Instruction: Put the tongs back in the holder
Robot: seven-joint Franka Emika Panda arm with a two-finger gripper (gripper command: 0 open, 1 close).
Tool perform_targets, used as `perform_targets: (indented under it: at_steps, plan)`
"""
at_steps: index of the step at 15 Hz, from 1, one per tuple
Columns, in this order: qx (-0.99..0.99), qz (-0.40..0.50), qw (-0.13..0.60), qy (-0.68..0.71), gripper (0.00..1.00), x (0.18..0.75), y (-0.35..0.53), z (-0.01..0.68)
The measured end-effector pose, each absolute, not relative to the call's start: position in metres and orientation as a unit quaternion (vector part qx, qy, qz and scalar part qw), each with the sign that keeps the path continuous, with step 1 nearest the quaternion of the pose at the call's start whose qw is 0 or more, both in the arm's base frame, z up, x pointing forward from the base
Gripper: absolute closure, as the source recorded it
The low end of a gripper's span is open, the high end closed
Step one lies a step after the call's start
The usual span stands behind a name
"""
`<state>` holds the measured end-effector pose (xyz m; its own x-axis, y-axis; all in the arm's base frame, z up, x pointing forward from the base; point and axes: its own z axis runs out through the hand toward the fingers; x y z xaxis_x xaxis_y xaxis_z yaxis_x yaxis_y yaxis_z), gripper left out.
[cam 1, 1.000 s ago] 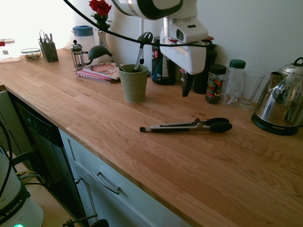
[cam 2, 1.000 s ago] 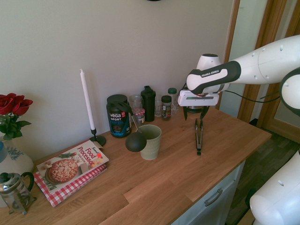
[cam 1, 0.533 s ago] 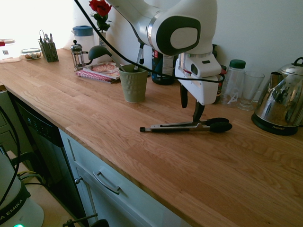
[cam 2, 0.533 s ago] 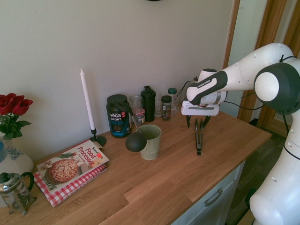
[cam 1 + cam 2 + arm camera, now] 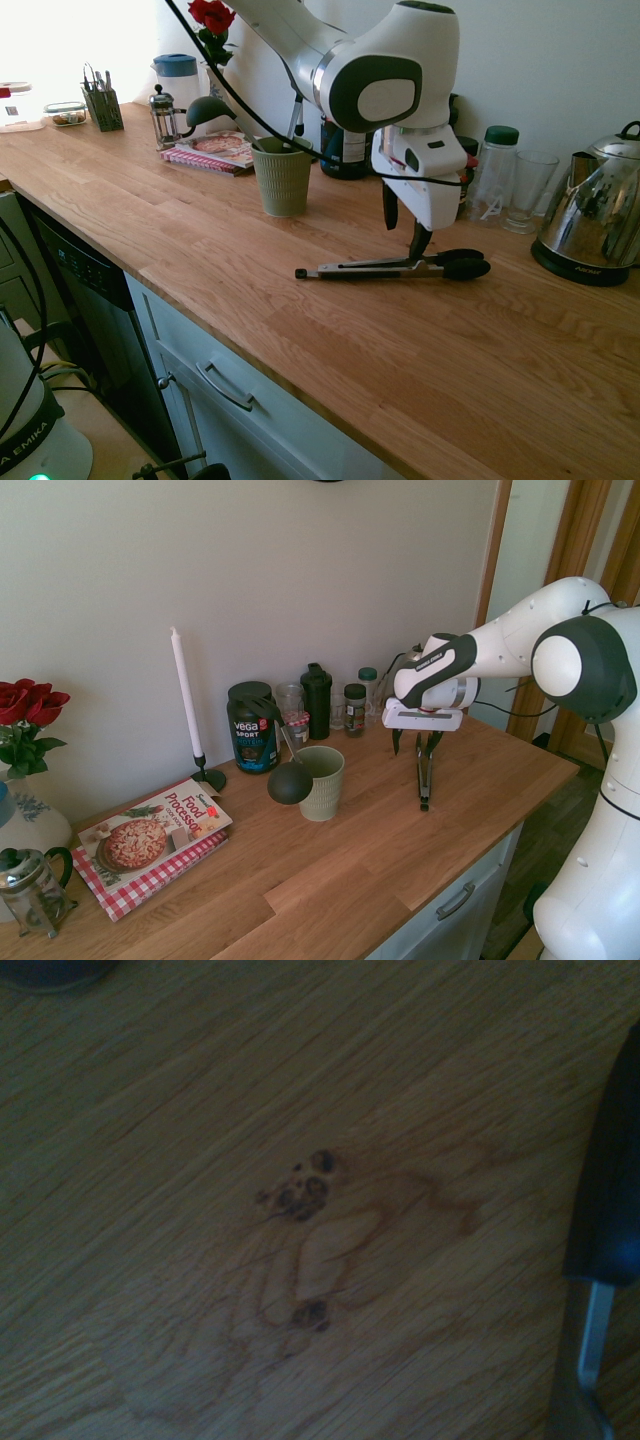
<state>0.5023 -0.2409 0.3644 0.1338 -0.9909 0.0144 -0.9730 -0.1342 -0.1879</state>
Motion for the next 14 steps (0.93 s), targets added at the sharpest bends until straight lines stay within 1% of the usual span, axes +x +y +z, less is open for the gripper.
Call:
perform_targets:
  at_steps: [14]
  plan:
    - [-0.755, -0.058, 0.062, 0.651, 1.0, 0.507, -0.246, 0.343]
